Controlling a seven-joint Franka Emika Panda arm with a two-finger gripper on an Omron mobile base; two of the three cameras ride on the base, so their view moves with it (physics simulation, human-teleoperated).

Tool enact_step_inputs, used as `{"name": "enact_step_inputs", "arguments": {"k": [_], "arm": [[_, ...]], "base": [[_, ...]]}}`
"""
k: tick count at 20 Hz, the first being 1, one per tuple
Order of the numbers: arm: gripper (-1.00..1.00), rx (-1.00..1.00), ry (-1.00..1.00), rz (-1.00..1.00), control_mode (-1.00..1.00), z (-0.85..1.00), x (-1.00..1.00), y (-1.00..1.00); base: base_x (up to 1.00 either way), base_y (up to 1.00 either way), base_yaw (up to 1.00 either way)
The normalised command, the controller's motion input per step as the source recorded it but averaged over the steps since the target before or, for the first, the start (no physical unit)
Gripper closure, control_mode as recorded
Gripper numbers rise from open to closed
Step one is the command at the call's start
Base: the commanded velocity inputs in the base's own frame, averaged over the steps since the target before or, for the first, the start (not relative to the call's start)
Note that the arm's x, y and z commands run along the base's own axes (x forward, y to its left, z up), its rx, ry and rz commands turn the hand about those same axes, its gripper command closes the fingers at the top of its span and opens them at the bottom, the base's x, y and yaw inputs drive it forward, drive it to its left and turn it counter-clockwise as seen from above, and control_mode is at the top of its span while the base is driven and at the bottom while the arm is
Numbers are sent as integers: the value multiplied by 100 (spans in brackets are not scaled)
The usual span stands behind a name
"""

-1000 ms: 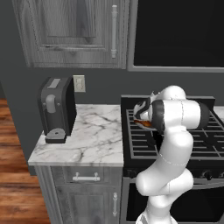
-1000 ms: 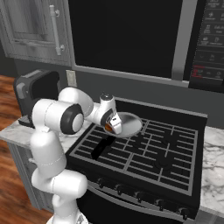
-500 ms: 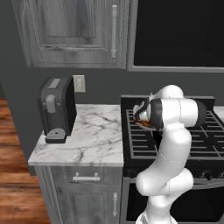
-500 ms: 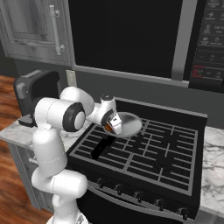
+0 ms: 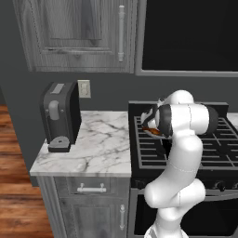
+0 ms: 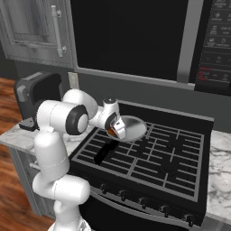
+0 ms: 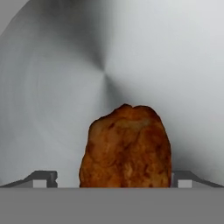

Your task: Take the chicken drumsticks from the pan and place one on each plate on the dining counter.

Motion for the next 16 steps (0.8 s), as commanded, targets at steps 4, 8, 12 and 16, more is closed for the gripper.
{"name": "enact_step_inputs", "arguments": {"k": [4,8,12,16], "arm": [[-100,-3,2,0,-100,-14,2,5],[100,-3,5,0,-100,-27,5,15],[100,0,2,0,-100,-15,3,6],[100,-4,2,0,-100,-8,0,0]], "base": [[0,0,0],[0,0,0],[0,0,0],[0,0,0]]}}
